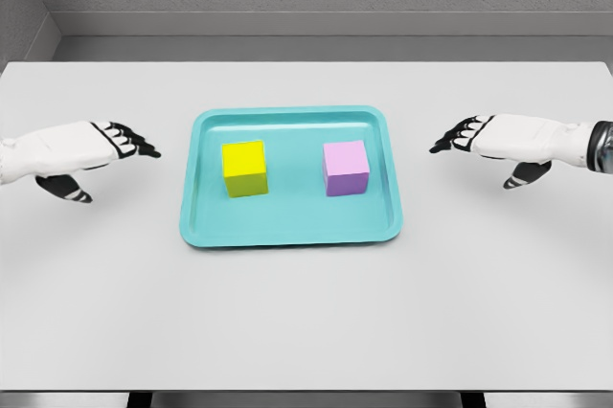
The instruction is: Push two cubes
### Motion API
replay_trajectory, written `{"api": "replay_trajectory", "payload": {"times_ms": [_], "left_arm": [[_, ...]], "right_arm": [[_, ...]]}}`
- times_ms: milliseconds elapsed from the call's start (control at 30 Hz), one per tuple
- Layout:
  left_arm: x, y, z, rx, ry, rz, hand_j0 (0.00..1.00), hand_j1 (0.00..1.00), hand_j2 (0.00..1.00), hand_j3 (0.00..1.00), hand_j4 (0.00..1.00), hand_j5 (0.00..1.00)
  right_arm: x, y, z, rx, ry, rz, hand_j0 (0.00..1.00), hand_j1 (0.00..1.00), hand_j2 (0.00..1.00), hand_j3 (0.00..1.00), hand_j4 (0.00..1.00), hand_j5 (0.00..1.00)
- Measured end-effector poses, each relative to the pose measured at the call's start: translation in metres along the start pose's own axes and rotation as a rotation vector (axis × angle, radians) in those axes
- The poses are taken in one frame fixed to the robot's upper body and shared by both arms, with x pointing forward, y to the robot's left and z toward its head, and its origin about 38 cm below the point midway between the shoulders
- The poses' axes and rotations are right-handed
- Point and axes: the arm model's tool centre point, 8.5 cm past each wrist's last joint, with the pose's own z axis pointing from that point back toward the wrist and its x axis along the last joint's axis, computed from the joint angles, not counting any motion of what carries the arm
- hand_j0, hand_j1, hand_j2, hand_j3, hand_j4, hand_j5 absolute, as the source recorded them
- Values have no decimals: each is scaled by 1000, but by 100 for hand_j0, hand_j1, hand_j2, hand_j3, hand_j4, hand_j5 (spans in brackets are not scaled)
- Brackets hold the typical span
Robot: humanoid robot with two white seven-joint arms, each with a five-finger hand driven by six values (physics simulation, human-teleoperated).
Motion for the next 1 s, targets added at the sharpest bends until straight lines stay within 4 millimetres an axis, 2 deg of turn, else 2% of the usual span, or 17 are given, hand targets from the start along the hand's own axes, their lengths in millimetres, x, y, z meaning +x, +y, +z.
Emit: {"api": "replay_trajectory", "payload": {"times_ms": [33,200,333,367,433,533,600,633,733,1000], "left_arm": [[0,5,-3,6,1,-10,49,49,49,49,49,49],[-6,9,-26,22,19,2,49,49,49,49,49,49],[-6,5,-36,27,17,21,50,50,50,50,50,50],[-6,5,-37,28,16,24,51,51,51,51,51,51],[-7,10,-39,40,17,21,51,51,51,51,51,51],[-9,13,-45,55,18,36,51,51,51,51,51,51],[-8,13,-50,61,11,48,51,51,51,51,51,51],[-6,13,-52,65,6,52,51,51,51,51,51,51],[0,13,-58,76,-12,56,51,51,51,51,51,51],[8,21,-54,108,-37,42,51,51,51,51,51,51]], "right_arm": [[0,0,0,0,0,0,100,100,100,100,100,100],[-4,-6,2,-18,11,1,100,100,100,100,100,100],[-15,0,5,-14,42,-27,100,100,100,100,100,100],[-16,1,3,-11,41,-30,93,93,93,93,93,93],[-14,2,-2,-4,33,-33,69,69,69,69,69,69],[-12,3,-7,23,23,-32,42,42,42,42,42,42],[-10,4,-9,46,15,-28,29,29,29,29,29,29],[-8,4,-10,53,10,-24,19,19,19,19,19,19],[0,-5,-17,51,-15,-5,17,17,17,17,17,17],[22,-24,-34,16,-83,41,17,17,17,17,17,17]]}}
